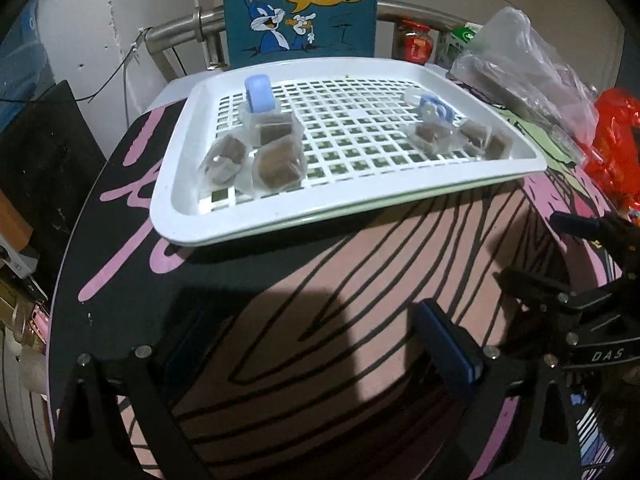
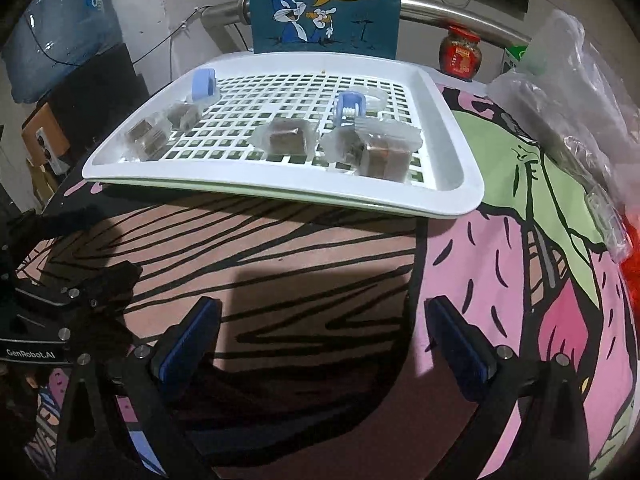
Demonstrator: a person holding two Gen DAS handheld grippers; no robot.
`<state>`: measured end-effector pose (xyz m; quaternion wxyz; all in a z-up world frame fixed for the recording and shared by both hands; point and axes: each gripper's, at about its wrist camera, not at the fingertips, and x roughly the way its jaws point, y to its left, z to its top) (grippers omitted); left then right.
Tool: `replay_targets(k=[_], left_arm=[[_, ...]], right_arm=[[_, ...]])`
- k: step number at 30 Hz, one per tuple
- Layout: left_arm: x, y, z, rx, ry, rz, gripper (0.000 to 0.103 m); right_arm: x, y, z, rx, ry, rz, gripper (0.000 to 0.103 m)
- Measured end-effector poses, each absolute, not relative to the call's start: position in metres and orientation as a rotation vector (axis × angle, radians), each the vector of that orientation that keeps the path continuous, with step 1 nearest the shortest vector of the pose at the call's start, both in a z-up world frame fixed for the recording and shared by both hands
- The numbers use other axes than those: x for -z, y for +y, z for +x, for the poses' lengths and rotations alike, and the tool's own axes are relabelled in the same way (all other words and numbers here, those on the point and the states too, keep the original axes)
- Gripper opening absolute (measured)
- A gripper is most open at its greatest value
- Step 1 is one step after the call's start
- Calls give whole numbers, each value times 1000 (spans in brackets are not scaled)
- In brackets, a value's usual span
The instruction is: Organize objects
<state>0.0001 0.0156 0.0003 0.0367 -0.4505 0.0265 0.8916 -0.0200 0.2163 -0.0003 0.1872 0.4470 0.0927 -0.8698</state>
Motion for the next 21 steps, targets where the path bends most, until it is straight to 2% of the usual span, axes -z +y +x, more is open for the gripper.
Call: replay_targets(k=[21], left_arm=[[1, 15, -2, -2735, 77, -1393, 103]], right_arm=[[0, 217, -21, 2456, 256, 1264, 103]])
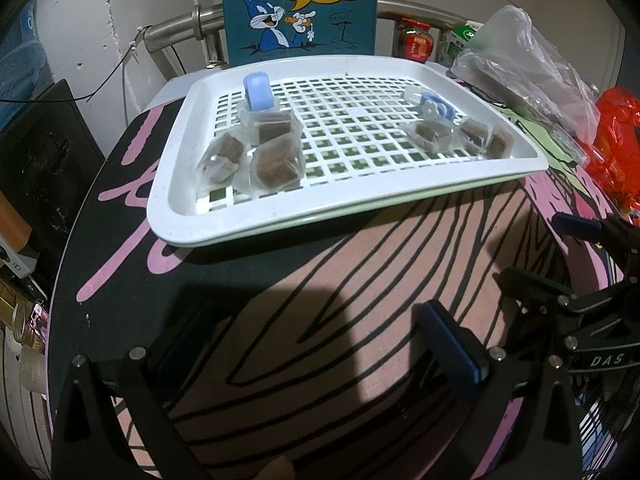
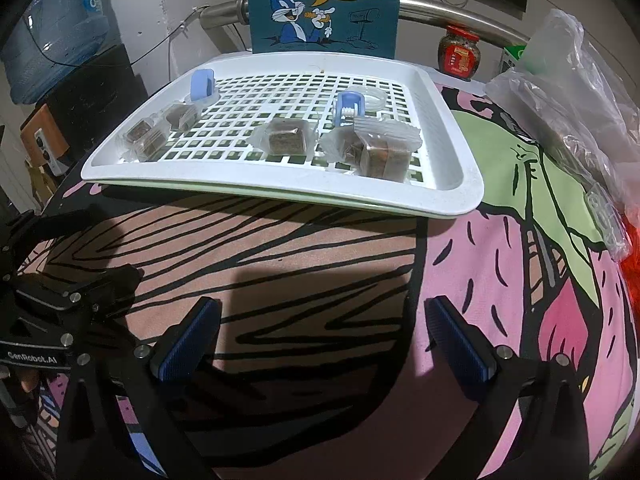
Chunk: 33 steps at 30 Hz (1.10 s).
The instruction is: Organize objects
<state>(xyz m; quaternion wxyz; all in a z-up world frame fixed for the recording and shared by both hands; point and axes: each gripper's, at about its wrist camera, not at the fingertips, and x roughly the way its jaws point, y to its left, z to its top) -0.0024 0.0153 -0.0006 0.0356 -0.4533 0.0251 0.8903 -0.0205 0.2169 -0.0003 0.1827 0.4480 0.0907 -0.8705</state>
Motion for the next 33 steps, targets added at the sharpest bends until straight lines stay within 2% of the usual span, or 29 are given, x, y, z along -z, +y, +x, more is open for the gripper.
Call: replay_targets(k=[33], left_arm=[[0, 11, 6, -2759, 54, -1406, 103]], right_arm=[[-1, 210, -12, 2457, 257, 1263, 103]])
